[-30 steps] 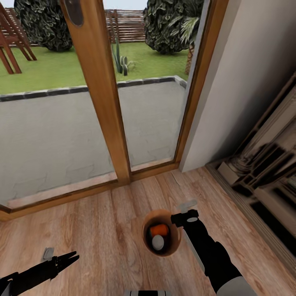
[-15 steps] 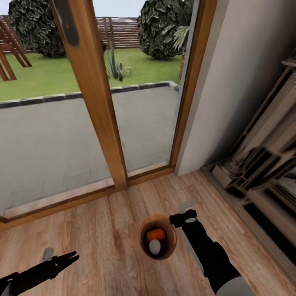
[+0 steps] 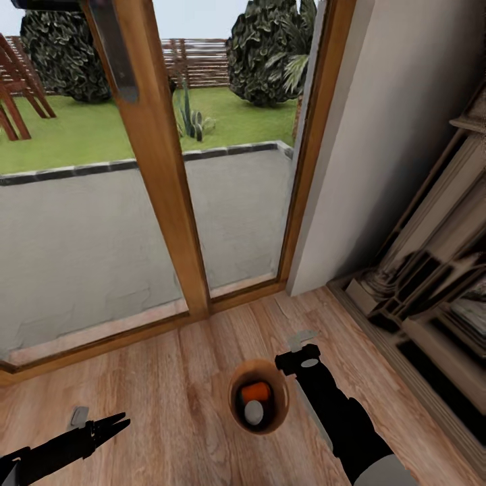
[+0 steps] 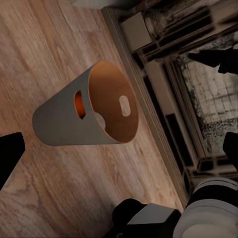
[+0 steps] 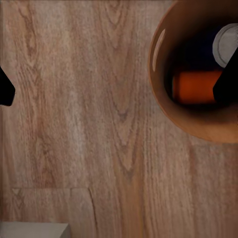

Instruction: Put the three can of soda from the living room inside the tash can in the kitchen.

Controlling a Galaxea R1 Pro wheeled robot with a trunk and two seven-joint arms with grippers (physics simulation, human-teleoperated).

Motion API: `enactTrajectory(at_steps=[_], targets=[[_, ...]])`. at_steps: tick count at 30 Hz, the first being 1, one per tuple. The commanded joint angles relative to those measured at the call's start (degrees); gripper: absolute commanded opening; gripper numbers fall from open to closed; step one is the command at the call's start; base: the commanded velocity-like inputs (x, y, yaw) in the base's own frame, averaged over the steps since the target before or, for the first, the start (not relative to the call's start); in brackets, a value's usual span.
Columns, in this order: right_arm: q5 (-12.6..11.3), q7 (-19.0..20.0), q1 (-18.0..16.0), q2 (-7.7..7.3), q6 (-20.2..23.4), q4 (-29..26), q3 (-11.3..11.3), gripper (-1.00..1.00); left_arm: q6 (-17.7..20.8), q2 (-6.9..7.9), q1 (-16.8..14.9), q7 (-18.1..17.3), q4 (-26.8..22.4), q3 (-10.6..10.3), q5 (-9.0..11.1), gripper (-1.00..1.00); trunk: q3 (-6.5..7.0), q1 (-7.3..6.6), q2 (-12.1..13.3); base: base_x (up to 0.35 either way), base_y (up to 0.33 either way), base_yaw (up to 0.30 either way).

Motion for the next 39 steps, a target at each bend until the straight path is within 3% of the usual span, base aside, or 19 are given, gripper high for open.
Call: enactTrajectory(at_steps=[1, 39], targets=[[-0.01, -0.02, -0.01, 0.0, 0.0, 0.0, 0.0, 1.0, 0.0, -0.02, 0.0, 0.01, 0.0, 0.0, 0.0, 1.0, 0.22, -0.23, 0.42, 0.0, 0.0, 0.0], [-0.01, -0.09, -0.04, 0.0, 0.0, -0.02, 0.02, 1.0, 0.0, 0.0, 0.0, 0.04, 0.0, 0.0, 0.0, 1.0, 7.65, -8.57, 15.66, 0.0, 0.0, 0.0]])
